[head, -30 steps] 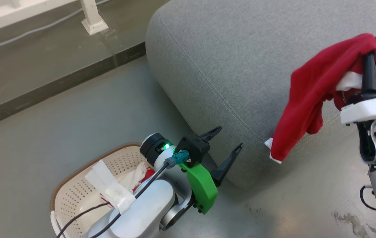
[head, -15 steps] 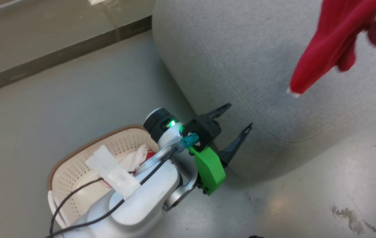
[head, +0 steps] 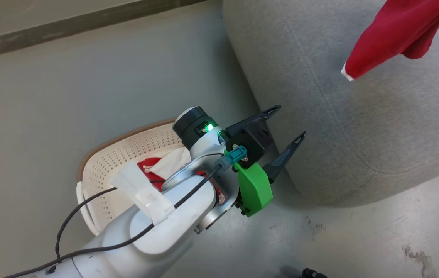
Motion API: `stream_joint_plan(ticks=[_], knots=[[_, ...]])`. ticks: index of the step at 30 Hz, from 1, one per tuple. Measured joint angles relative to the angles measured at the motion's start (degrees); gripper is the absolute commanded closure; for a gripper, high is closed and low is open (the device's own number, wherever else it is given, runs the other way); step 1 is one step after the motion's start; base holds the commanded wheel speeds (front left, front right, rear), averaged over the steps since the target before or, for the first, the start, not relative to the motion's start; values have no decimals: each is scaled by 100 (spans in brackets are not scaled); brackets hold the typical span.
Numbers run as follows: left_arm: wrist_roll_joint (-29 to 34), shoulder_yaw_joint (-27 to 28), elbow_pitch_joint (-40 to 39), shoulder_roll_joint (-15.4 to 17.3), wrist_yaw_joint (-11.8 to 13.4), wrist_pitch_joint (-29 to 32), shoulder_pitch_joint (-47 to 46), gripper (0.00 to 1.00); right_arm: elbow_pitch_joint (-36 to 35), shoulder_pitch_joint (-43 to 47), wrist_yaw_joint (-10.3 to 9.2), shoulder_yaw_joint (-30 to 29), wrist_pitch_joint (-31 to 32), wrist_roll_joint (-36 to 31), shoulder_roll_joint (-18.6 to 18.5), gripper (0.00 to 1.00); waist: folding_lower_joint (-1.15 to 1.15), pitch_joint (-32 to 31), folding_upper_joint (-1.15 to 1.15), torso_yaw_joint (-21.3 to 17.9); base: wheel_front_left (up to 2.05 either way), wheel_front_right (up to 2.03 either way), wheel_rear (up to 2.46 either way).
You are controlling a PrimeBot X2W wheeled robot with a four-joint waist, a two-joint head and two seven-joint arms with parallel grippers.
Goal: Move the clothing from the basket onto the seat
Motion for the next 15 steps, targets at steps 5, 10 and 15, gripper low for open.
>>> stream_joint_plan(ticks=[5,10,15], knots=[[22,4,-74,35,-8,76,-84,0,268,-60,-80,-118,-48,56,58,100,0,245,0,214,0,0,0],[51,34,-109,169,-7,147,-133,0,668,-42,-123,-65,-82,98,427,100,0,484,0,317,0,0,0],[55,29,-140,176,-7,197,-158,0,1137,164,-133,-19,-100,116,716,100,-1,659,0,338,0,0,0]])
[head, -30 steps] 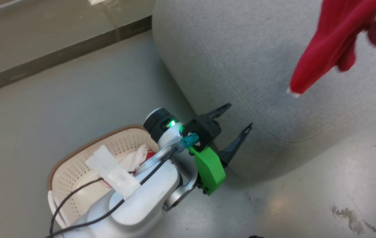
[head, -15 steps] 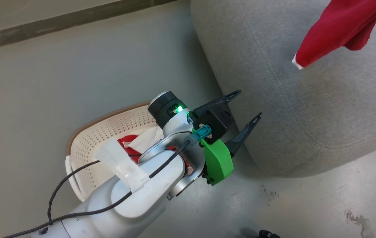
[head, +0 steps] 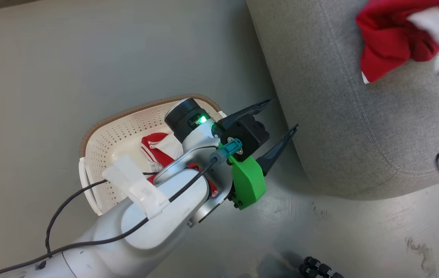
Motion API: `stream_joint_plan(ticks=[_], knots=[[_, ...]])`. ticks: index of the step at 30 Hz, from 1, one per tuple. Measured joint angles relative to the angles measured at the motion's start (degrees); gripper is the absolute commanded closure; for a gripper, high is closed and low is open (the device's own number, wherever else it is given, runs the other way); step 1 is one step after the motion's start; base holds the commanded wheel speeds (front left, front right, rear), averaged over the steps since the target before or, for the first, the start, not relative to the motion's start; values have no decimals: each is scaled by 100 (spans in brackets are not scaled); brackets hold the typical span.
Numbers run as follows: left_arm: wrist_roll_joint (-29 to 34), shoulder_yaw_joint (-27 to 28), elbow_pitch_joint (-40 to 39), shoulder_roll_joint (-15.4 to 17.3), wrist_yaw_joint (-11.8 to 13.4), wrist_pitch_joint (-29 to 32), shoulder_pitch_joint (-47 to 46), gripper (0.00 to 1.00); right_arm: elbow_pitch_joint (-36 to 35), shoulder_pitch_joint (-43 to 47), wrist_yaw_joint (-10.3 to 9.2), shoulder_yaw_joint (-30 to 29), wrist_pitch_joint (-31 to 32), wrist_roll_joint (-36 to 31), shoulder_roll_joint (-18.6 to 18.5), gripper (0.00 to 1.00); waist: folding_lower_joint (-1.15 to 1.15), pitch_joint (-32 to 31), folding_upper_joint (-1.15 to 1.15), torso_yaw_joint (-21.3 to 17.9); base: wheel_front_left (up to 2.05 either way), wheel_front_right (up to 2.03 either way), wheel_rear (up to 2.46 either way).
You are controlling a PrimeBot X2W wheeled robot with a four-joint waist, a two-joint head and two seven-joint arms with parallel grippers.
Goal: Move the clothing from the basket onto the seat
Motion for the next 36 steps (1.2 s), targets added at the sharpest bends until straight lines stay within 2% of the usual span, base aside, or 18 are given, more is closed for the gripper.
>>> stream_joint_plan(ticks=[4,11,12,13,14,15,16,22,28,36], knots=[[0,-1,0,45,-1,0,-31,0,350,207,-43,-55,-1,57,201,100,0,69,0,-10,0,0,0],[0,13,-31,119,-1,56,-47,0,691,255,-48,-172,-27,97,211,100,0,119,0,-41,0,0,0],[0,12,-31,121,-1,56,-49,0,747,255,-49,-193,-34,97,209,95,0,128,0,-45,0,0,0],[0,11,-30,127,-1,56,-49,0,805,257,-49,-213,-34,97,208,79,0,132,0,-47,0,0,0],[0,12,-31,132,-1,56,-49,0,831,261,-49,-226,-34,97,205,58,0,134,0,-48,0,0,0],[0,12,-31,135,-1,56,-49,0,839,263,-49,-238,-34,97,197,4,0,134,0,-48,0,0,0],[0,13,-33,136,-1,56,-49,0,837,263,-49,-248,-34,96,185,0,0,135,0,-47,0,0,0],[0,54,-44,170,-1,56,-50,0,751,264,-47,-323,-35,87,175,0,0,134,0,-51,0,0,0],[-1,119,-34,200,0,4,-50,0,361,333,-18,-480,-43,86,177,0,0,66,0,-78,0,0,0],[-19,191,-3,237,1,-112,-44,0,-51,903,229,-557,-48,-1,302,0,0,-94,0,-168,0,0,0]])
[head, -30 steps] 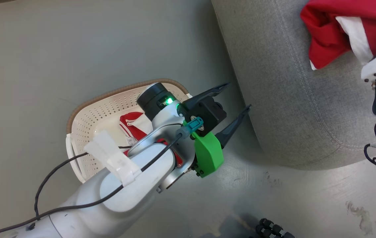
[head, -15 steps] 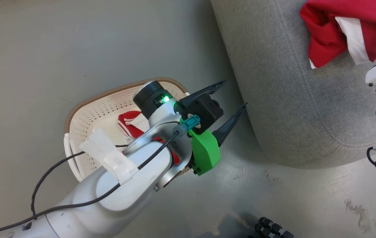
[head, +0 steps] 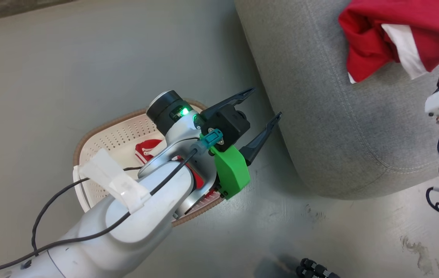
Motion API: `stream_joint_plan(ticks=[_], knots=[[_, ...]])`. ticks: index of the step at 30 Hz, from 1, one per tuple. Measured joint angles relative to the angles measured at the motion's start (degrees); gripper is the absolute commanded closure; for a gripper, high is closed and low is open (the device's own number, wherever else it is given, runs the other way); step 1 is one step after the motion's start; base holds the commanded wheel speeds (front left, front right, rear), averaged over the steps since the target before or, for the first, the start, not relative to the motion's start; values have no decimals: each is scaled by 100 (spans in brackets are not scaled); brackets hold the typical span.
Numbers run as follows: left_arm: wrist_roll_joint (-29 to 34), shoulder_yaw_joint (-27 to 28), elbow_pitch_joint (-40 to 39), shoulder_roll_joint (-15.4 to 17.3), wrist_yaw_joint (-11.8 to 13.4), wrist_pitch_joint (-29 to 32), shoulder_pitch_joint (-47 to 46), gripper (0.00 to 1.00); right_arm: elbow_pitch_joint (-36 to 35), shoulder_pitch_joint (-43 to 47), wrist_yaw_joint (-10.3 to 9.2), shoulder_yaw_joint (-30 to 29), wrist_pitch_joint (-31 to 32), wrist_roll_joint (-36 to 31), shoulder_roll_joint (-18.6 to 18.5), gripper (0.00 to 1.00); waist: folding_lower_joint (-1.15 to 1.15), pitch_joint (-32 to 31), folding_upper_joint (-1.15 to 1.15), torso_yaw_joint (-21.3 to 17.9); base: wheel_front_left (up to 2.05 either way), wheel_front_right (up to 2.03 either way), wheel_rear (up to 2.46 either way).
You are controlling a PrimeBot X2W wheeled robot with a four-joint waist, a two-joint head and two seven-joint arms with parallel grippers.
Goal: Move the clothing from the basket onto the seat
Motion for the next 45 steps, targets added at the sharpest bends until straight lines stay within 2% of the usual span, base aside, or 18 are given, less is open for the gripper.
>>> stream_joint_plan(ticks=[9,22,28,34,45], knots=[[-96,84,112,18,1,-202,124,0,-533,610,205,16,0,-198,81,0,0,-326,0,-87,0,0,0],[-259,294,355,-73,60,-670,389,0,-1205,926,347,-108,0,-411,29,0,-1,-892,0,62,0,0,0],[-483,493,544,-130,153,-918,572,0,-1434,933,444,15,0,-541,-8,0,-1,-1185,0,307,0,0,0],[-611,894,750,-103,423,-1188,797,0,-1594,1011,519,257,0,-668,101,0,-1,-1453,0,653,0,0,0],[-827,1730,998,270,810,-1411,1348,0,-1930,1448,599,641,0,-799,444,0,-1,-1940,0,1299,0,0,0]])
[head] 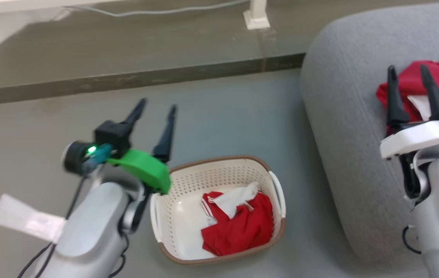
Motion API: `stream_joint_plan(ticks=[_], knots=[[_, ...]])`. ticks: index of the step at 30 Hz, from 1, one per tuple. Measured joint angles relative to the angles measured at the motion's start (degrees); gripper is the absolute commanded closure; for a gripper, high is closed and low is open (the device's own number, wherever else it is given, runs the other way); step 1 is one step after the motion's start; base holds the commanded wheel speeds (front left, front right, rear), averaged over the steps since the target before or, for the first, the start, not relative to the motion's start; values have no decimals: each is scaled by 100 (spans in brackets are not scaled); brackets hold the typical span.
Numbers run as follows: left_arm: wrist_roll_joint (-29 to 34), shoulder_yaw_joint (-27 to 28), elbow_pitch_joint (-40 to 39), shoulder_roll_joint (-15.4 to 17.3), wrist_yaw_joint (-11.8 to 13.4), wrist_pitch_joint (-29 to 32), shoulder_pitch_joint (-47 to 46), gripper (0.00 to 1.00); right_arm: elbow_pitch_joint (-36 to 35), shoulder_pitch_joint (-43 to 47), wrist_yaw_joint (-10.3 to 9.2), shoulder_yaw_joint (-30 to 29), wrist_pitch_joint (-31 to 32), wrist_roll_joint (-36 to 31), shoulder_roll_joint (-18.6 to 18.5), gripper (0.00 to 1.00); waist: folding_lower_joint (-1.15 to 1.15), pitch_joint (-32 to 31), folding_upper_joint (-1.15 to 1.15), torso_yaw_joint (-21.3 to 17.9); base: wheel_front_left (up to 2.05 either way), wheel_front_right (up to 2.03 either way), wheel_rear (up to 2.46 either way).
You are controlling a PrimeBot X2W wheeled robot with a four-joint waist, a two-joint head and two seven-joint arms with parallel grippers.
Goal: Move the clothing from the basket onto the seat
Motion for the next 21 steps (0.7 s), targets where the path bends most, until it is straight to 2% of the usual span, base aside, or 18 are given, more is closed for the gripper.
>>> stream_joint_plan(ticks=[8,14,21], knots=[[-16,759,101,442,140,-51,850,0,-277,438,-8,207,0,-79,203,0,0,-396,0,334,0,0,0],[-8,1271,-4,560,142,-53,1360,0,-407,872,-56,235,0,-94,279,0,0,-587,0,489,0,0,0],[292,2156,-439,531,142,-68,1818,0,-478,1283,-59,398,0,-94,399,0,0,-769,0,567,0,0,0]])
